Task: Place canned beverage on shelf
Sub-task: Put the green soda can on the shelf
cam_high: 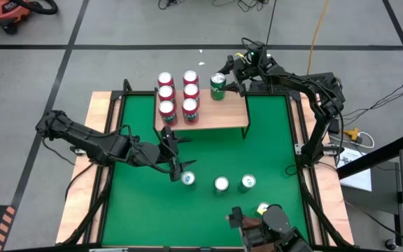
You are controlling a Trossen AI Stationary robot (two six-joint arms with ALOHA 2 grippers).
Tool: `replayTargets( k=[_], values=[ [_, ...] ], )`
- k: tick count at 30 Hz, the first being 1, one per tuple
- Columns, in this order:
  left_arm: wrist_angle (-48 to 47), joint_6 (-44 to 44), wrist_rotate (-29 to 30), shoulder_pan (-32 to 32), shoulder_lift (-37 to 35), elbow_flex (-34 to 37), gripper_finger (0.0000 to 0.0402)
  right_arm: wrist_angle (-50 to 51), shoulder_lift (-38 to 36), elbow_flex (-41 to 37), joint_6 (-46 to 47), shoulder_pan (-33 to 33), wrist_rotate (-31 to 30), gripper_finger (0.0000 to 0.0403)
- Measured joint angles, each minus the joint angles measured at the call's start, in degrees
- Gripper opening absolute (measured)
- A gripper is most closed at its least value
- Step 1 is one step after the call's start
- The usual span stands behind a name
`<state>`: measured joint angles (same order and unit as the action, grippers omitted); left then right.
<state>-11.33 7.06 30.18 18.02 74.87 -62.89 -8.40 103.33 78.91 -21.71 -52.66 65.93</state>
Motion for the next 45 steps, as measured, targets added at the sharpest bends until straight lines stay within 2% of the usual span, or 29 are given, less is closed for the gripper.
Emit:
replayTargets(
  k=[6, 45],
  values=[
    [0.0, 0.1, 0.0, 0.0, 0.0, 0.0, 0.0352, -0.1, 0.0, 0.0, 0.0, 0.0, -1.5, 0.0326],
    [-0.4, -0.4, 0.0, 0.0, 0.0, 0.0, 0.0352, 0.3, -0.9, 0.0, 4.9, -0.3, -2.6, 0.0330]
  ],
)
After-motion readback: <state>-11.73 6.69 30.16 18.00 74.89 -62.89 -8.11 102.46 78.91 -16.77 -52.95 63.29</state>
